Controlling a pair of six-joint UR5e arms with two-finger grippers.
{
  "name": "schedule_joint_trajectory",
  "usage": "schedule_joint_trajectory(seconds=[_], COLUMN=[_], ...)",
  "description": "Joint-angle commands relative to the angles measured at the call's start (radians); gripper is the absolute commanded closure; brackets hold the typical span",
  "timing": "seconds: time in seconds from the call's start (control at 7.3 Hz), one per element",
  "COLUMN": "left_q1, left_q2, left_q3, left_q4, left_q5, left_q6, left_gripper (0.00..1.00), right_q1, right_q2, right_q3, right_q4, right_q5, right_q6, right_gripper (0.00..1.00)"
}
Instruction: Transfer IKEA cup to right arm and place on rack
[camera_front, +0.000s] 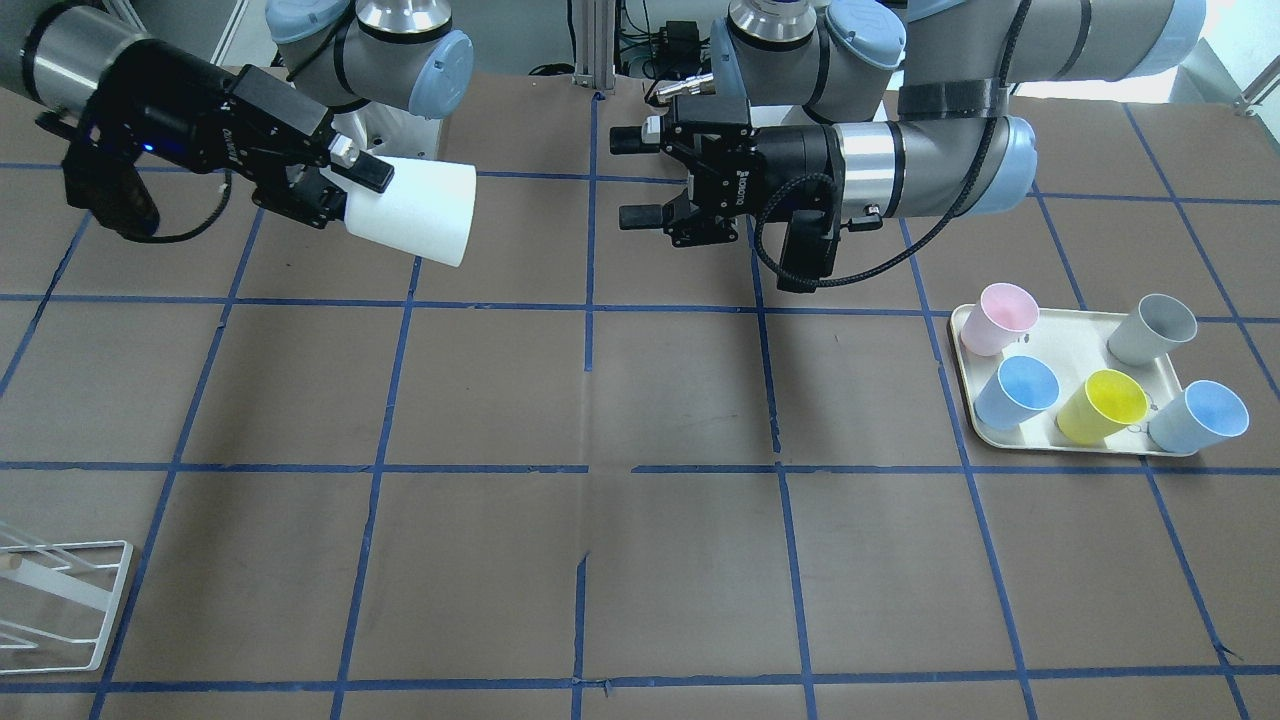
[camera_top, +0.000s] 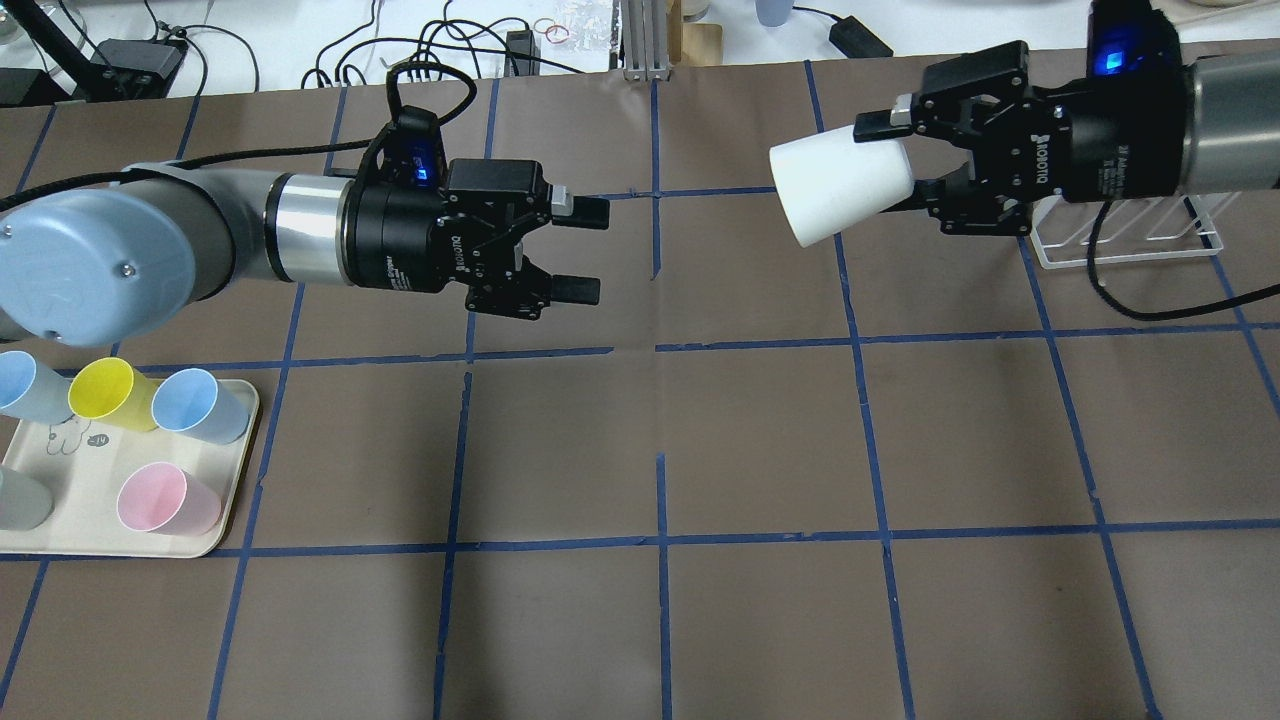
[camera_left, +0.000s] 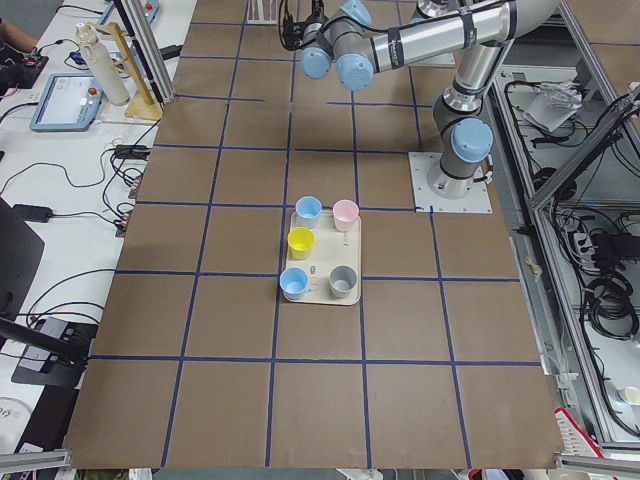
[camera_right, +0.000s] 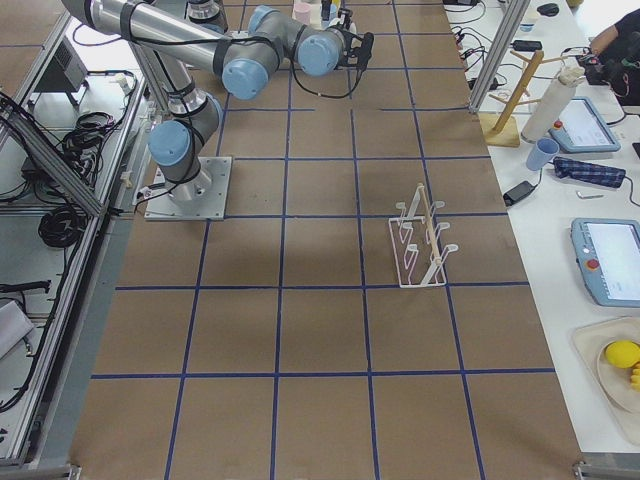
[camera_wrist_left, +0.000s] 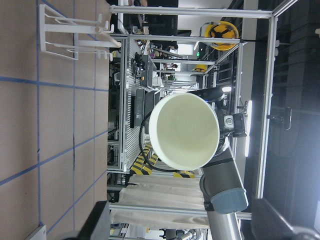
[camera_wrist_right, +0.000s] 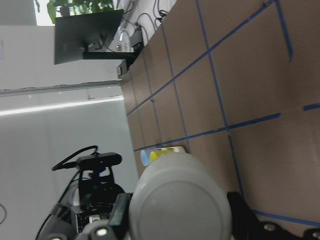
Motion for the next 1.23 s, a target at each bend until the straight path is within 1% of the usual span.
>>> schedule_joint_trajectory(seconds=[0.0,0.14,0.27,0.41,0.55,0.68,0.82,0.96,1.1], left_q1=[-0.001,-0.001,-0.002,-0.014,-0.043,-0.095,-0.117,-0.116,-0.123], left_q2=[-0.043,-0.059,-0.069,-0.091,-0.102,-0.096,-0.048,-0.021,-0.017], left_q3=[-0.001,0.017,0.092,0.194,0.305,0.380,0.389,0.399,0.403], left_q4=[0.462,0.489,0.502,0.481,0.399,0.326,0.312,0.256,0.249], left_q5=[0.391,0.569,0.753,0.966,1.038,1.198,1.239,1.260,1.289], left_q6=[-0.343,-0.346,-0.355,-0.358,-0.384,-0.440,-0.445,-0.447,-0.521], left_gripper=[0.00,0.00,0.00,0.00,0.00,0.00,0.00,0.00,0.00], right_q1=[-0.017,-0.025,-0.028,-0.029,-0.034,-0.039,-0.049,-0.060,-0.087], right_q2=[-0.001,0.002,0.005,0.033,0.054,0.085,0.132,0.177,0.224], right_q3=[-0.078,-0.090,-0.090,-0.092,-0.092,-0.092,-0.093,-0.093,-0.093], right_q4=[-0.019,-0.061,-0.121,-0.178,-0.262,-0.329,-0.423,-0.513,-0.578], right_q5=[-0.302,-0.416,-0.552,-0.669,-0.781,-0.847,-0.900,-0.912,-0.909], right_q6=[-0.017,-0.076,-0.188,-0.292,-0.363,-0.419,-0.465,-0.494,-0.528], right_gripper=[0.86,0.87,0.87,0.87,0.87,0.87,0.87,0.87,0.87])
